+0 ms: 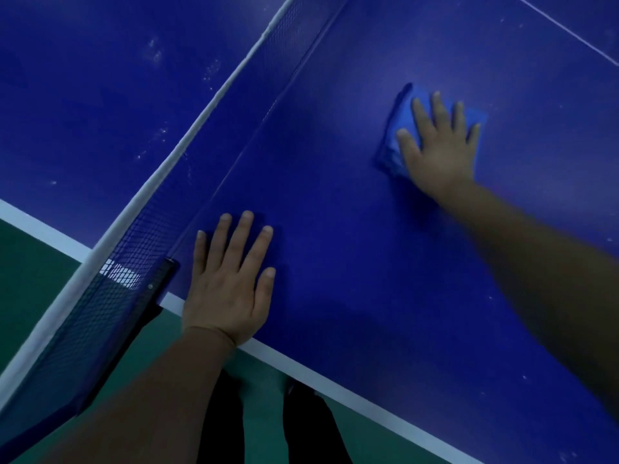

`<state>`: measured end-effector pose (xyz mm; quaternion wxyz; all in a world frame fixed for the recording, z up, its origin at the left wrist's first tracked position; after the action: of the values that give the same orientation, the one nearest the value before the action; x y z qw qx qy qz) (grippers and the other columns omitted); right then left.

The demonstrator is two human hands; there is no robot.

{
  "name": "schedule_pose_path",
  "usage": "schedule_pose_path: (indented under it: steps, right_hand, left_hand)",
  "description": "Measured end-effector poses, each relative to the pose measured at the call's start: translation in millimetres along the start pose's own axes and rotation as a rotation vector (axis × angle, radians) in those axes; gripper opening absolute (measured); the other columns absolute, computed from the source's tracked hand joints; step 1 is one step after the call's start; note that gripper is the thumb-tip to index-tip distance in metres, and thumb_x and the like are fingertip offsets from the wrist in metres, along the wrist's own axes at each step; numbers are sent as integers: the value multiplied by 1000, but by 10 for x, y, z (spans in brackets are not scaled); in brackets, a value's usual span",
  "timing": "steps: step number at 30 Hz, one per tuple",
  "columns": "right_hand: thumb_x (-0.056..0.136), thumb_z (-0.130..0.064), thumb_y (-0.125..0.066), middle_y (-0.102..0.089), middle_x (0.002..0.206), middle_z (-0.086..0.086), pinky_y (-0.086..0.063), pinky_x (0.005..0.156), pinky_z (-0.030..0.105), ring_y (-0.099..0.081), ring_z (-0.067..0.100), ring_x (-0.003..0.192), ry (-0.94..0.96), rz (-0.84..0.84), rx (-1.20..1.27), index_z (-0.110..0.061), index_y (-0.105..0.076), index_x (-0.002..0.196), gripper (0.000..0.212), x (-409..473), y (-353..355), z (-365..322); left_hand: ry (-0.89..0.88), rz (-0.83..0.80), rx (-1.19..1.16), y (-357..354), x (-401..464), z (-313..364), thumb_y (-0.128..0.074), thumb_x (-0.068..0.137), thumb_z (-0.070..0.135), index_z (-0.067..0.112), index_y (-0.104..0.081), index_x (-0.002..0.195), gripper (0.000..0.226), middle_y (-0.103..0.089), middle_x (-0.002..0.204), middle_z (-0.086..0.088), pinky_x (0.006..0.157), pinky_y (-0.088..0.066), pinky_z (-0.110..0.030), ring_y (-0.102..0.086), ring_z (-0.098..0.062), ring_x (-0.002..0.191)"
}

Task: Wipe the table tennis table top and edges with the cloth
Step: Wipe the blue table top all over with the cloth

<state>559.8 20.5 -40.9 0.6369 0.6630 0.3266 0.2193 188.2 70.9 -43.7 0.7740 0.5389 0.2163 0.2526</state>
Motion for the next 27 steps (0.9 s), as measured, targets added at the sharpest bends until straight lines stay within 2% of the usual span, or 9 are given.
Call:
schedule_pose_path:
  steps: [2,4,7,12,14,17,22,24,27]
  right_hand:
    - [99,-61,-21,-16,168,2,-9,118,67,-11,40,153,93,71,-62,-31,-24,159,67,-386,-77,-359]
    - [101,-59,-25,-23,167,5,-14,116,70,-17,42,152,395,59,-82,-29,-30,158,64,-1038,-246,-747]
    - [102,-62,-27,-26,165,2,-14,117,68,-18,37,153,682,-32,-116,-33,-30,157,62,-1490,-309,-614]
    - [96,-67,-18,-10,169,-2,-4,120,64,-4,33,155,-159,-27,-4,-35,-18,160,72,-582,9,940]
    - [100,-65,-18,-2,170,-3,-1,120,64,3,32,155,-328,-17,69,-35,-11,161,68,-641,31,1072]
    - [99,-62,-19,-14,169,2,-8,119,67,-10,39,154,-217,69,-21,-32,-21,160,69,-1101,-92,516]
    - [103,-60,-30,-26,165,3,-12,118,69,-18,40,152,565,-35,-68,-31,-33,157,61,-2475,-399,-403]
    - [101,-60,-31,-31,163,5,-19,114,70,-24,40,150,518,-3,-97,-34,-32,156,61,-2243,-332,8]
    - [98,-63,-26,-23,167,4,-16,115,70,-17,39,152,17,8,-75,-33,-27,158,67,-1496,-147,982]
  left_hand:
    - [-27,-5,21,-16,1,19,-23,104,46,23,-29,157,58,-17,168,-5,123,-5,-58,-7,-29,156]
    - [-54,-2,33,-21,4,41,-24,104,46,25,-27,157,57,-16,168,-4,122,-6,-60,-7,-30,156]
    - [-90,-4,50,-32,5,62,-25,103,47,26,-28,156,57,-19,167,-4,121,-7,-62,-8,-32,155]
    - [-114,-25,43,-38,3,79,-29,101,49,24,-42,152,58,-30,163,-5,122,-8,-61,-15,-32,154]
    - [-98,-32,36,-30,-1,58,-29,101,49,24,-44,151,58,-32,163,-5,122,-8,-60,-16,-32,154]
    - [-93,-38,42,-26,6,70,-28,101,50,24,-44,151,58,-32,163,-5,123,-7,-57,-16,-30,154]
    - [-82,-43,48,-20,0,68,-28,101,50,25,-42,152,59,-31,163,-4,123,-8,-57,-14,-29,154]
    - [-80,-36,44,-11,-5,65,-29,101,49,25,-43,152,59,-31,163,-5,123,-8,-57,-15,-29,154]
    - [-82,-22,39,-13,-7,78,-30,101,47,24,-44,152,58,-32,163,-5,123,-9,-58,-16,-30,154]
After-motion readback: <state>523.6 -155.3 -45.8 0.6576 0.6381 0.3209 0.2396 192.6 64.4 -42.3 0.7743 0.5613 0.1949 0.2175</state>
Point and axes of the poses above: each hand's wrist, its own x-axis towards the middle knuckle, its own y-axis out of the back of the hand, z = x × y, the point moved 9 cm from there along x, towards the middle knuckle
